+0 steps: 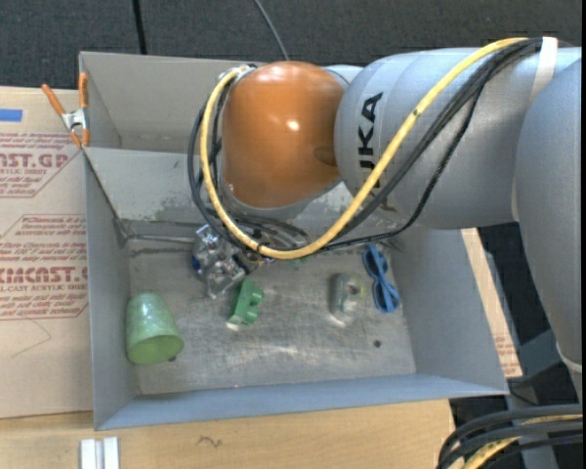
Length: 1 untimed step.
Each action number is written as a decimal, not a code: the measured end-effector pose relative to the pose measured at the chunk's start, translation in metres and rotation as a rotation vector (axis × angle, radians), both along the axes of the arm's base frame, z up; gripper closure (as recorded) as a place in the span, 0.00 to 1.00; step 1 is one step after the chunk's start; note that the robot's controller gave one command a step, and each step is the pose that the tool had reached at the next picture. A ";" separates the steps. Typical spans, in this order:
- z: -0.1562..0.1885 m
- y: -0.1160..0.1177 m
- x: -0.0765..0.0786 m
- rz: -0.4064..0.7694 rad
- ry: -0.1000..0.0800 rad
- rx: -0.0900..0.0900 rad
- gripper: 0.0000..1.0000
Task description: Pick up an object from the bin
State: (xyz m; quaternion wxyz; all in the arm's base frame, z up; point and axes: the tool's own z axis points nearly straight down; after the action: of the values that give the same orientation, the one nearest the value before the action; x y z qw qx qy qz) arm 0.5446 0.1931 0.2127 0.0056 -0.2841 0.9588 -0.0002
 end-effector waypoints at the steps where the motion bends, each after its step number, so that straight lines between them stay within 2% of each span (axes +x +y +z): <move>1: -0.004 0.002 -0.003 0.002 0.008 0.000 0.00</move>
Offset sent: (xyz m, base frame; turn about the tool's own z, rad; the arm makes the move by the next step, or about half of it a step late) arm 0.0000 0.0000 0.0000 0.0000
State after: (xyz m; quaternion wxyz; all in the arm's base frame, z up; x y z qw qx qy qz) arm 0.5420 0.1946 0.2085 0.0016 -0.2850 0.9585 0.0009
